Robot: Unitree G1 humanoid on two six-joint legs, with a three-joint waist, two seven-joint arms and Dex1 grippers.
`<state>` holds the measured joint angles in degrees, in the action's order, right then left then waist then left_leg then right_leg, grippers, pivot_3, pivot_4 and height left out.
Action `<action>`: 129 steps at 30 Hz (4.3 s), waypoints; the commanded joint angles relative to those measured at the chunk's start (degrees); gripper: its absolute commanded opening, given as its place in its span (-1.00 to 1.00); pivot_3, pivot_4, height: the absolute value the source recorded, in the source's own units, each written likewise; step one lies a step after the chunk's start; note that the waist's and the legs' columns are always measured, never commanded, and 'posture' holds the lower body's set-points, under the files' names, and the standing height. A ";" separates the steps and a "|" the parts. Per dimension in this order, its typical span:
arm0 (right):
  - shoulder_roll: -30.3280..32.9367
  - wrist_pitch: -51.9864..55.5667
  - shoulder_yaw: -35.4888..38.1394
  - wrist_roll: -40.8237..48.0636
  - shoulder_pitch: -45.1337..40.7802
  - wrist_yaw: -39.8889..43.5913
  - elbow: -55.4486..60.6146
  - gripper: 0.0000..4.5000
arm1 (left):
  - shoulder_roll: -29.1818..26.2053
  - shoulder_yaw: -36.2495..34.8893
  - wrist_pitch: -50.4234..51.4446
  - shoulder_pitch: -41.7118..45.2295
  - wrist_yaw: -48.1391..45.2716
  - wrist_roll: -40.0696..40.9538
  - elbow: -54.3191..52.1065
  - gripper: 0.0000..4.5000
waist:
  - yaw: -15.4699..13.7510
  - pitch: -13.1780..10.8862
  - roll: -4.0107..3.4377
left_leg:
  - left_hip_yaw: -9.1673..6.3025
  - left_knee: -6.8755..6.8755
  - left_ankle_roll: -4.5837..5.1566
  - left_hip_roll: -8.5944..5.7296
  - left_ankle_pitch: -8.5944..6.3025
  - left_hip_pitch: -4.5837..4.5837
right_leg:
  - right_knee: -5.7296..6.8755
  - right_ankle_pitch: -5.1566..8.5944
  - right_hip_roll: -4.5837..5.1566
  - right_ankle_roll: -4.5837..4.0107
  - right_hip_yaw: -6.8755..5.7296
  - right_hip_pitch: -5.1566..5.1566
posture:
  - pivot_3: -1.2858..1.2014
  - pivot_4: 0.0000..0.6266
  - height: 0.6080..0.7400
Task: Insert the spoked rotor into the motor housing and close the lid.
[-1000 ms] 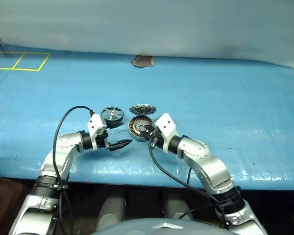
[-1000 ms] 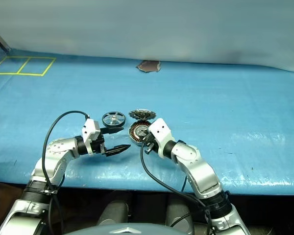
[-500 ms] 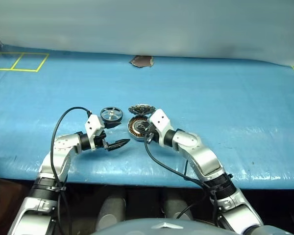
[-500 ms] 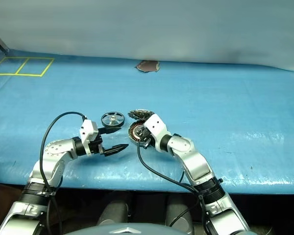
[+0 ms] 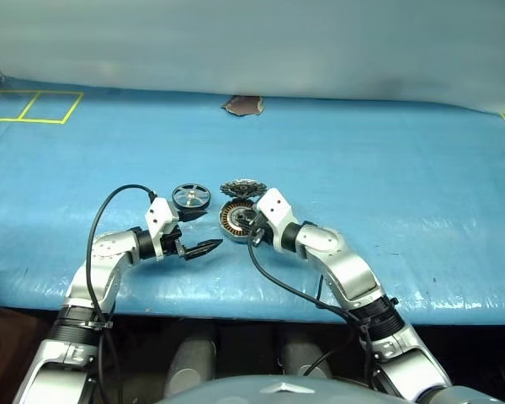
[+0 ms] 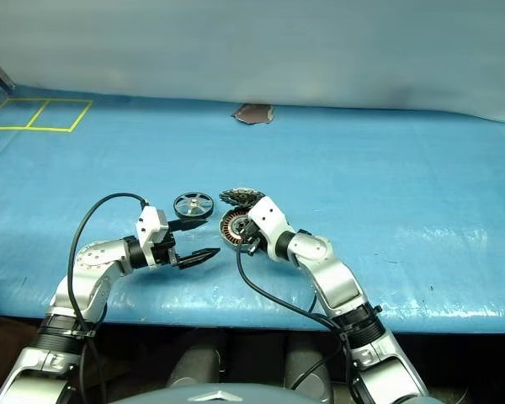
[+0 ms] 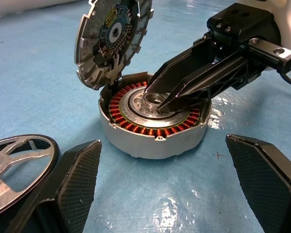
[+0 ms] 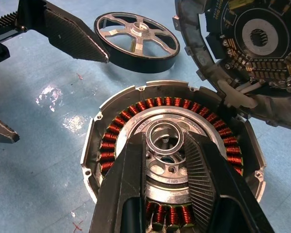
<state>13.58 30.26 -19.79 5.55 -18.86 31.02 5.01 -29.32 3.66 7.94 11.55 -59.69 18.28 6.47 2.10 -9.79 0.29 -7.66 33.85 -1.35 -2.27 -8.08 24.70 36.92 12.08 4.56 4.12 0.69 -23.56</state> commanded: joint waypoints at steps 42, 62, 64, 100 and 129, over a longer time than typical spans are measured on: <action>-1.50 -1.40 2.15 0.02 -0.41 0.21 2.73 0.21 | -0.07 -0.79 -1.87 0.33 0.52 0.16 -1.13 1.00 | 0.01 0.00 0.00 | 0.00 0.01 0.00 0.00 0.00 0.00 | 0.01 0.00 -0.01 0.00 0.00 0.01 | 0.03 -0.52 1.00; -3.95 -3.67 1.72 -1.56 -3.70 -1.02 -4.99 -0.96 | -0.16 -0.82 -2.19 0.05 1.04 -0.17 -1.00 1.00 | 0.06 0.00 0.00 | 0.00 0.01 0.00 0.00 0.01 -0.02 | 0.03 -0.01 -0.03 0.00 0.01 0.01 | 0.03 -0.52 1.00; -3.93 -3.54 1.36 -1.98 -3.83 -1.01 -5.66 -0.96 | -0.20 -0.85 -2.21 -0.07 1.09 -0.20 -1.08 1.00 | 0.07 0.00 0.00 | 0.00 0.00 0.00 0.01 0.01 -0.03 | 0.03 -0.01 -0.03 0.00 0.01 0.01 | 0.03 -0.52 1.00; 4.29 -0.12 2.22 1.25 10.97 0.06 18.98 -0.96 | -2.52 -6.21 9.40 5.37 11.35 0.44 -4.68 1.00 | -0.20 0.01 0.01 | -0.05 0.07 -0.01 0.02 0.00 -0.02 | 0.03 0.00 -0.03 0.00 0.00 0.05 | 0.03 -0.52 1.00; 4.27 -0.29 1.49 1.21 10.74 -0.13 18.22 -0.96 | -12.10 22.72 -8.92 42.87 4.09 -41.22 17.36 1.00 | -0.32 -0.11 0.19 | 0.01 0.03 0.00 -0.01 0.01 0.08 | 0.00 -0.01 -0.08 0.06 0.00 0.01 | 0.03 -0.52 1.00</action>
<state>17.80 30.32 -18.26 5.98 -7.37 30.26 21.27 -41.82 25.80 0.51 52.02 -55.24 -20.80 23.05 1.79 -9.90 0.48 -7.66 33.90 -1.35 -2.28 -8.07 24.78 36.92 12.06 4.48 4.19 0.70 -23.54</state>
